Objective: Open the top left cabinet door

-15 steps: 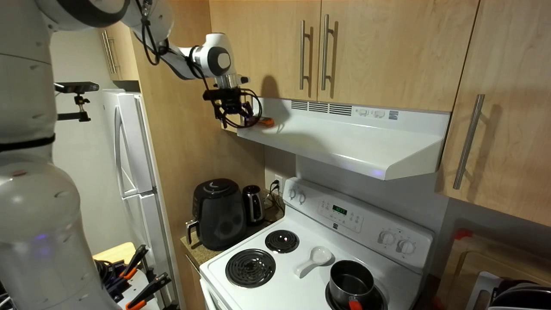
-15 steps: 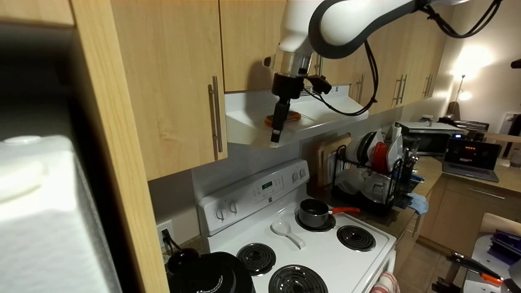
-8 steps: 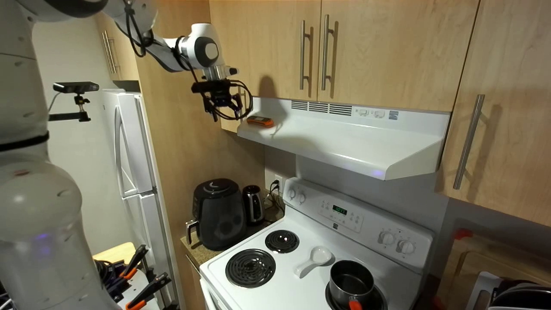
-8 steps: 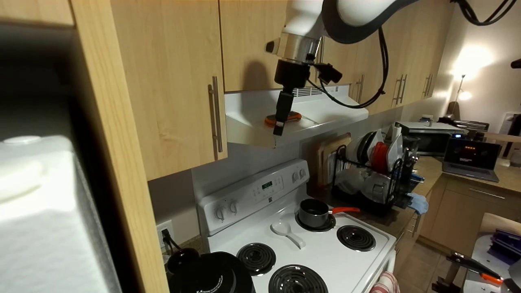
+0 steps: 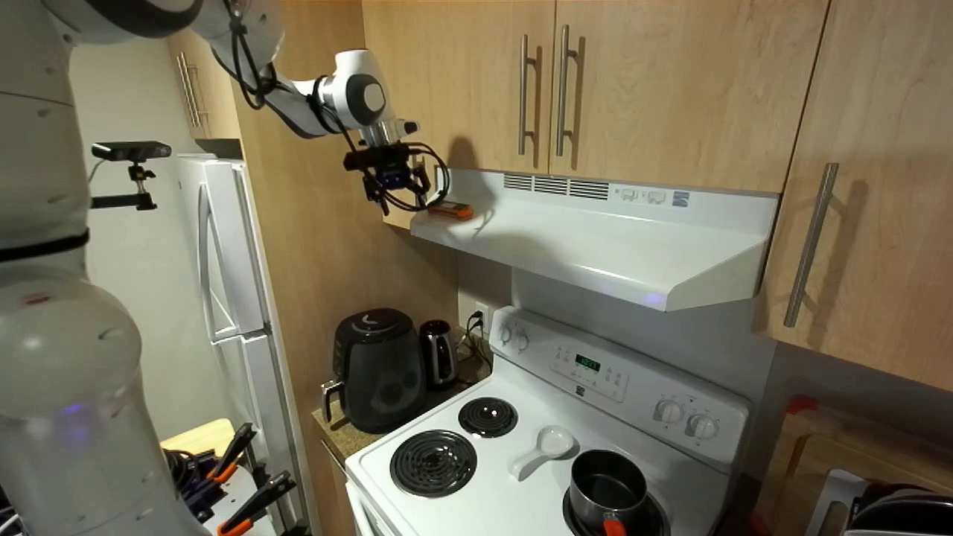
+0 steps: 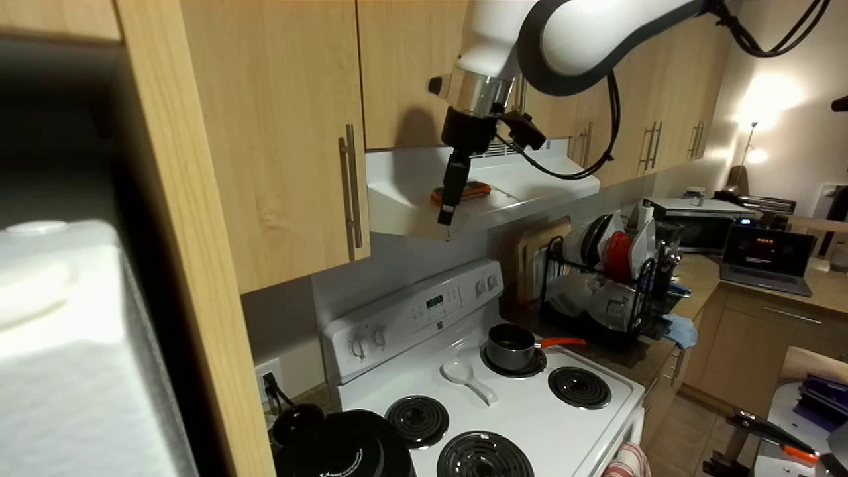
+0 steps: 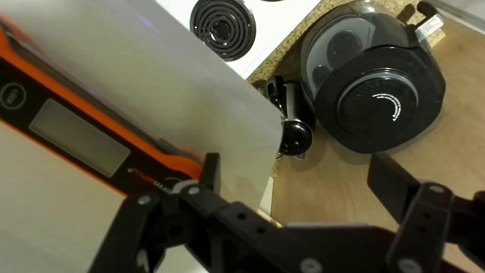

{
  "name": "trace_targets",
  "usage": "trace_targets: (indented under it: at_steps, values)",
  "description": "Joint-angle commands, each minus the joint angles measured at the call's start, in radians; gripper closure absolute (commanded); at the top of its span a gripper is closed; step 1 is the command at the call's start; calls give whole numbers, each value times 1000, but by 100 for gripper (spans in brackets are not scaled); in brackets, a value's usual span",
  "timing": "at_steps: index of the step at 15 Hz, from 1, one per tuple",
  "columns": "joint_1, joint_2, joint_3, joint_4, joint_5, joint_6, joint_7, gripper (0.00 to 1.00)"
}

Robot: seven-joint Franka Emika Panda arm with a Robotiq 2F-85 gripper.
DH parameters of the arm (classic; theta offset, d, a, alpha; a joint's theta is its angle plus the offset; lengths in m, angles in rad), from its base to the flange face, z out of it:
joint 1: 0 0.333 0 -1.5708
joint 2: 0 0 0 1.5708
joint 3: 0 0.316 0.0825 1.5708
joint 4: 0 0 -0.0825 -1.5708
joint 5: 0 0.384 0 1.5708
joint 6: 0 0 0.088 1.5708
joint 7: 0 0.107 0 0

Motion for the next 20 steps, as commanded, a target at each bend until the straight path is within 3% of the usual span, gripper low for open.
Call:
trace_targets:
  at_steps: [1, 8, 20]
  values:
    - [-3, 52, -9, 59, -76, 37, -32, 0]
    - [-15, 58, -5, 118, -65, 15, -133, 0]
    - [-23, 85, 7, 130, -35, 113, -270, 0]
